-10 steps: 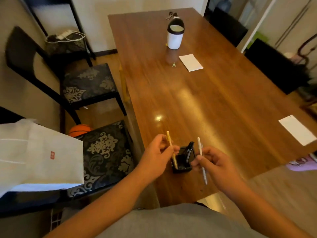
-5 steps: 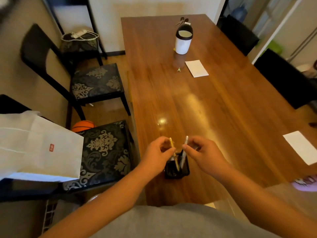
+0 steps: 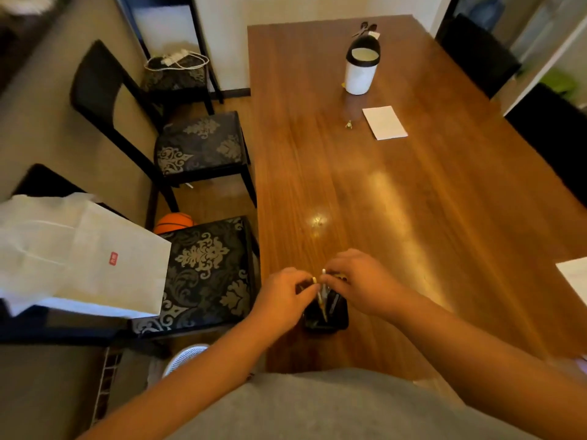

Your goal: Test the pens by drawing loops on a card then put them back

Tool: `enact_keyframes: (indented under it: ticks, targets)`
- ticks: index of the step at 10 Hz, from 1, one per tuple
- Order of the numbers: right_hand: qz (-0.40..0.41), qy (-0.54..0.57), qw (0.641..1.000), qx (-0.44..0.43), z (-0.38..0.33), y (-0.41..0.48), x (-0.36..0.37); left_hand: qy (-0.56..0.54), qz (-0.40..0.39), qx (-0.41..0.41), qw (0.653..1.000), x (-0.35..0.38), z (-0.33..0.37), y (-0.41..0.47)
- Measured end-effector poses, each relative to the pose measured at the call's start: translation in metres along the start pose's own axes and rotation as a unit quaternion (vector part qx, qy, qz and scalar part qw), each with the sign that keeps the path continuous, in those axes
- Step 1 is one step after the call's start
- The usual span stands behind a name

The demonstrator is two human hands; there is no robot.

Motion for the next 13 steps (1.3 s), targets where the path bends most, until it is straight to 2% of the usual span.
enact_keyframes:
  ticks: [2, 3, 6, 9, 12, 13]
  targets:
    - [-0.04, 0.027, 0.999, 0.001, 0.008, 0.007, 0.021, 0.016, 0.003, -0.019, 1.0, 0.003, -0.005, -0.005]
    - [-0.043, 0.037, 0.998, 0.01, 0.013, 0.01, 0.029, 0.005, 0.026, -0.039, 0.999, 0.003, -0.009, -0.008]
    - [-0.046, 0.038, 0.998, -0.031, 0.013, 0.011, 0.047, 0.01, 0.053, -0.052, 0.997, 0.005, -0.019, -0.011]
    - [-0.058, 0.054, 0.997, -0.008, 0.017, 0.007, 0.047, -0.037, 0.058, -0.076, 0.995, 0.012, -0.027, -0.016]
    - [0.022, 0.107, 0.991, 0.081, 0.033, 0.007, 0.009, -0.104, 0.027, -0.114, 0.988, 0.013, -0.041, -0.027]
    - [0.062, 0.178, 0.974, 0.122, 0.035, 0.005, -0.013, -0.114, 0.022, -0.14, 0.983, 0.012, -0.054, -0.035]
Point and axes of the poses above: each hand's wrist, its own y-axis towards the middle knuckle, its own x-axis out of the palm, z = x × y, the point moved 7 cm from there along y, towards the middle knuckle, and after that the axes turned 12 degrees about z, right-handed, at the moved point
